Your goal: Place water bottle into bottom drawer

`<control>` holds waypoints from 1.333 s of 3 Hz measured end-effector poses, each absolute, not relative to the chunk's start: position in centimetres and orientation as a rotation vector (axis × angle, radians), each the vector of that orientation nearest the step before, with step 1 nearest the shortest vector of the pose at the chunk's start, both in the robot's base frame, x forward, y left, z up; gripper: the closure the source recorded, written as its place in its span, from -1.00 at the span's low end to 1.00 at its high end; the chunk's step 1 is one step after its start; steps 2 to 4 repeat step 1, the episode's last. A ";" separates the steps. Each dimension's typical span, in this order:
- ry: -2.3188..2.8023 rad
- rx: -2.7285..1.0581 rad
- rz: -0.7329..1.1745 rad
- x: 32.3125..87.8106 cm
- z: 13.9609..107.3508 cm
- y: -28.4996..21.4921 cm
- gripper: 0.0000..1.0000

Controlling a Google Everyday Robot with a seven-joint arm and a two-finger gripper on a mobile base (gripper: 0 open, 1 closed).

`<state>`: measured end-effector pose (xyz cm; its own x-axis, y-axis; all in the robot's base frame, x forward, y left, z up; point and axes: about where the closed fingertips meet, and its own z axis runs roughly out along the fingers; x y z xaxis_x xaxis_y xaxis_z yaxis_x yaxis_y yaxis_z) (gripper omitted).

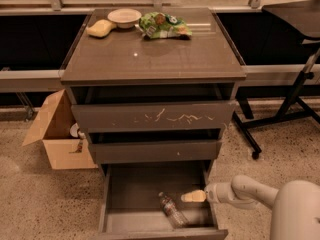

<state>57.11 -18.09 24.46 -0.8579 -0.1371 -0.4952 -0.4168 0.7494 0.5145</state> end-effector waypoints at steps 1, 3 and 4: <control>2.453 -0.376 0.858 57.3 26.7 -20.7 -1.00; 2.453 -0.376 0.858 57.3 26.7 -20.7 -1.00; 2.453 -0.376 0.858 57.3 26.7 -20.7 -1.00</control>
Offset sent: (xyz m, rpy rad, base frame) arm 0.0000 0.0000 0.0000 0.0000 0.0000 0.0000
